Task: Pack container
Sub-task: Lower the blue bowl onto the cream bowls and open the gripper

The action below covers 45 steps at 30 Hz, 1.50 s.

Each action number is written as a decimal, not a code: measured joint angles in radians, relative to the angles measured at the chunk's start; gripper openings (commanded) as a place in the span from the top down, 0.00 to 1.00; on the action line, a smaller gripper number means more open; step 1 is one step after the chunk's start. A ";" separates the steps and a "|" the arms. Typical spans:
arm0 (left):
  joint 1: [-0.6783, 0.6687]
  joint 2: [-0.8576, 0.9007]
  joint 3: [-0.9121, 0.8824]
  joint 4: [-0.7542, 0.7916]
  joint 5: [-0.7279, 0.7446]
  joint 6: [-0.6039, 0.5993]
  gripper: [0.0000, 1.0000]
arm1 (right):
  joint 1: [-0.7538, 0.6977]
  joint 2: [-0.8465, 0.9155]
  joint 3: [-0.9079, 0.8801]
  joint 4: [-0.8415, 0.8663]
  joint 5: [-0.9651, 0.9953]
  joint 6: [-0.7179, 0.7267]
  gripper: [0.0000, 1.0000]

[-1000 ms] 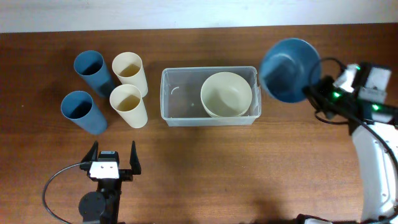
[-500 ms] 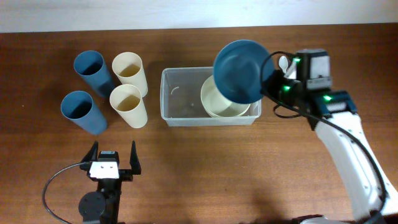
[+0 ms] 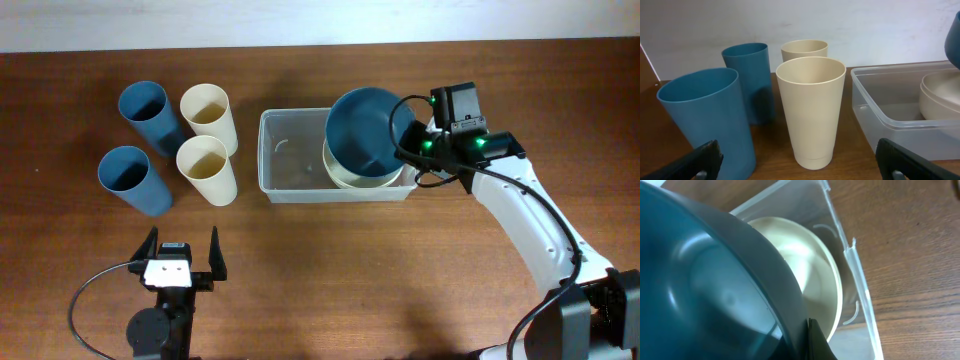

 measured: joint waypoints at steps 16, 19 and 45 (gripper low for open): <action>0.000 0.000 0.000 0.000 0.000 0.000 0.00 | 0.000 0.028 0.000 0.029 0.034 0.000 0.96; 0.000 0.000 0.000 0.000 0.000 0.000 0.00 | 0.001 0.042 0.000 0.030 0.034 0.000 0.96; 0.000 0.000 0.000 0.000 0.000 0.000 0.00 | 0.016 0.065 0.000 0.037 0.034 0.001 0.87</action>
